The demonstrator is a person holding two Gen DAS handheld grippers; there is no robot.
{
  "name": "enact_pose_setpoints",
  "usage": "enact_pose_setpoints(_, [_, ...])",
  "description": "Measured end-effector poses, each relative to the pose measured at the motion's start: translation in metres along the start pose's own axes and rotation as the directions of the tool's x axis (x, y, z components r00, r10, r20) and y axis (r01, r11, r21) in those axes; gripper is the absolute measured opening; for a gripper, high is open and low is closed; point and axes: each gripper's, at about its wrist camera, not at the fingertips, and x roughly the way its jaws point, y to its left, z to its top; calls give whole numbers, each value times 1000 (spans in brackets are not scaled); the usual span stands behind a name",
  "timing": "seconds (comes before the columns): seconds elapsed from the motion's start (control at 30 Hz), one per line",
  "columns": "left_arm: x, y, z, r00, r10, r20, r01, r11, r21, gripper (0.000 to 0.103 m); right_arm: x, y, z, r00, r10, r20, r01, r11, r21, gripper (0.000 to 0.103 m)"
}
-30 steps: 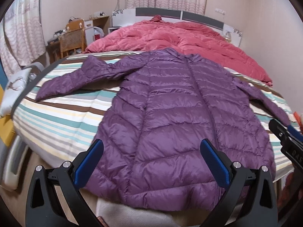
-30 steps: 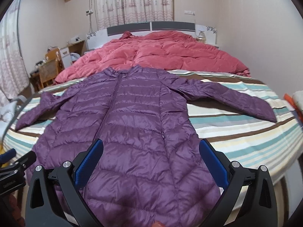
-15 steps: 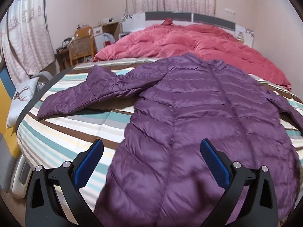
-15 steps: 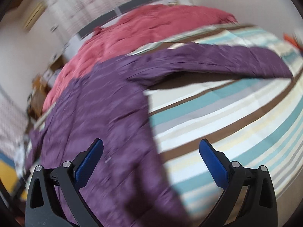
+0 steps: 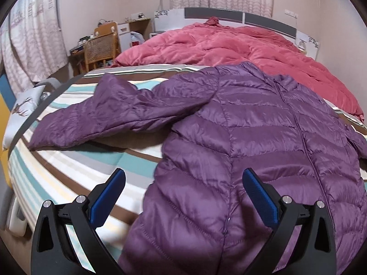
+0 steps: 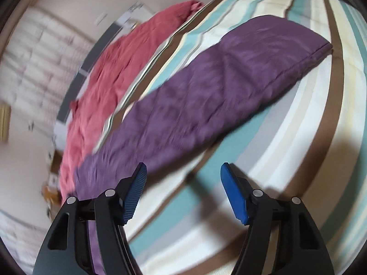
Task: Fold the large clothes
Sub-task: 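Reach the right gripper to the jacket sleeve cuff and grasp it, then carry the sleeve across the jacket body and open the right gripper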
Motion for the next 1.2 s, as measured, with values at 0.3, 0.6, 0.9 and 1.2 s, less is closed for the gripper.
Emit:
enact_pose_setpoints(0.3, [25,-8,-12,998,41,-54,-38,998,52,101,9,-33,35,995,15,100,-35,980,198,47])
enact_pose_setpoints(0.6, [23,-8,-16,990,139,-27,-136,984,112,101,9,-54,56,983,-60,172,9,959,282,23])
enact_pose_setpoints(0.9, [27,-6,-19,992,125,-34,-121,988,100,101,11,13,53,956,-187,224,191,982,3,10])
enact_pose_setpoints(1.2, [26,3,-20,994,95,-54,-92,994,61,101,5,118,7,953,-105,285,220,887,-406,10])
